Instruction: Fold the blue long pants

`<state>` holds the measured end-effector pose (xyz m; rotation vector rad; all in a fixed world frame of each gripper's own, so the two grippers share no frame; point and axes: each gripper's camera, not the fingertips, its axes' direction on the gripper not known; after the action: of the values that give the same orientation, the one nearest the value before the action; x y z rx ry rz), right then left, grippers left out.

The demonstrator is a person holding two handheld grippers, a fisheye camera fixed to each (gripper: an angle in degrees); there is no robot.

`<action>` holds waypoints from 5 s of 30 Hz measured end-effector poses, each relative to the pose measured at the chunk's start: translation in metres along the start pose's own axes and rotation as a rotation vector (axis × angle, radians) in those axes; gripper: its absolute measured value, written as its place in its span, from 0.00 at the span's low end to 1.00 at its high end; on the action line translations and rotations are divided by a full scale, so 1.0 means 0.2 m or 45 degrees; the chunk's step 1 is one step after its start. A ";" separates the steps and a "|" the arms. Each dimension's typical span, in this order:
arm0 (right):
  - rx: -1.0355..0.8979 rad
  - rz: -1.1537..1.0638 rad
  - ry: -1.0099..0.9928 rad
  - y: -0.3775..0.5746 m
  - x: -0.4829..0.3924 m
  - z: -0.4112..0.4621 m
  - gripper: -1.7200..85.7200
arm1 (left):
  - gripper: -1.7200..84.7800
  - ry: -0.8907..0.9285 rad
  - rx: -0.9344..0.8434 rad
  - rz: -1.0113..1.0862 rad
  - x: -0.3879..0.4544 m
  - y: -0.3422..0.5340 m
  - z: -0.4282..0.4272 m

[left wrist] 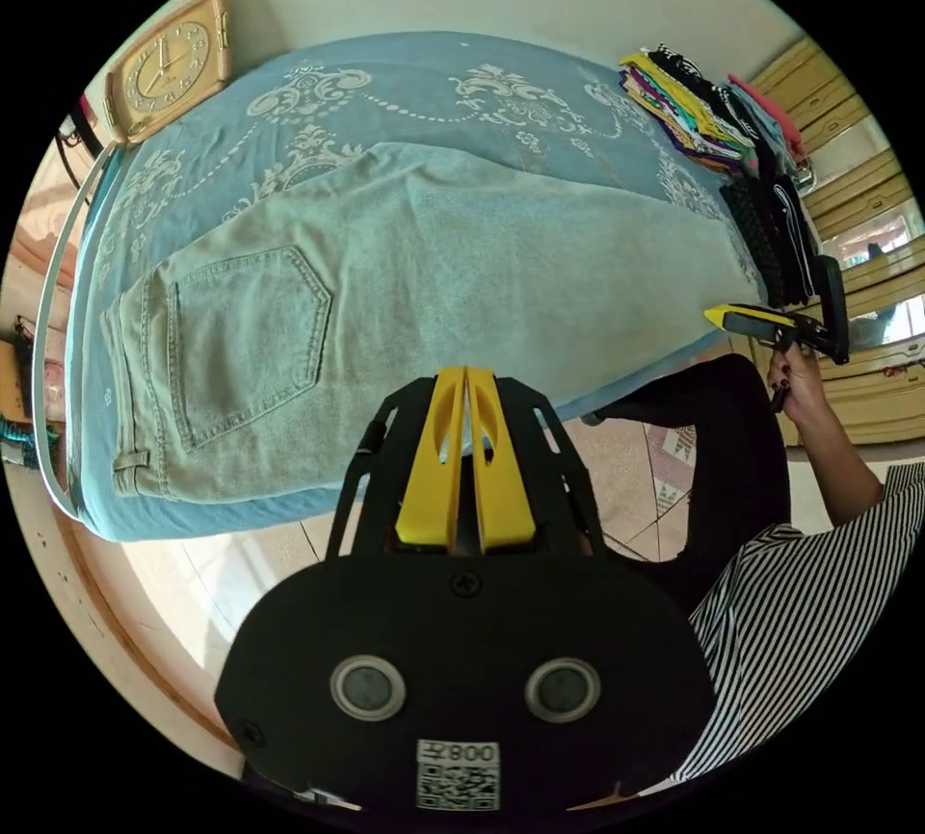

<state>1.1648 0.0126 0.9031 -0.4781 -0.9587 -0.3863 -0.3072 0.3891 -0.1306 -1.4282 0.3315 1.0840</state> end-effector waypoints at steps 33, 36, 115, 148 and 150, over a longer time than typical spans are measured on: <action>0.767 0.939 -0.394 0.71 0.97 -1.81 0.12 | 0.12 0.184 -0.347 1.287 2.80 -1.96 0.86; 0.766 0.931 -0.408 0.69 0.95 -1.83 0.11 | 0.10 0.213 -0.369 1.307 2.83 -1.99 0.86; -0.178 -0.432 -0.459 -0.89 -0.34 2.18 0.10 | 0.06 0.549 0.050 -0.059 -1.30 -0.20 -0.23; -0.312 -0.568 -0.048 -1.19 0.02 2.49 0.02 | 0.02 0.136 0.012 0.079 -0.83 0.39 -0.17; -0.332 -0.578 -0.053 -1.20 0.03 2.42 0.02 | 0.02 0.110 0.028 0.074 -0.80 0.40 -0.19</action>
<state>0.7146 0.0774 1.1953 -0.5037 -1.0617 -0.9218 -0.4343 0.2748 -0.0656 -1.4564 0.4481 1.0641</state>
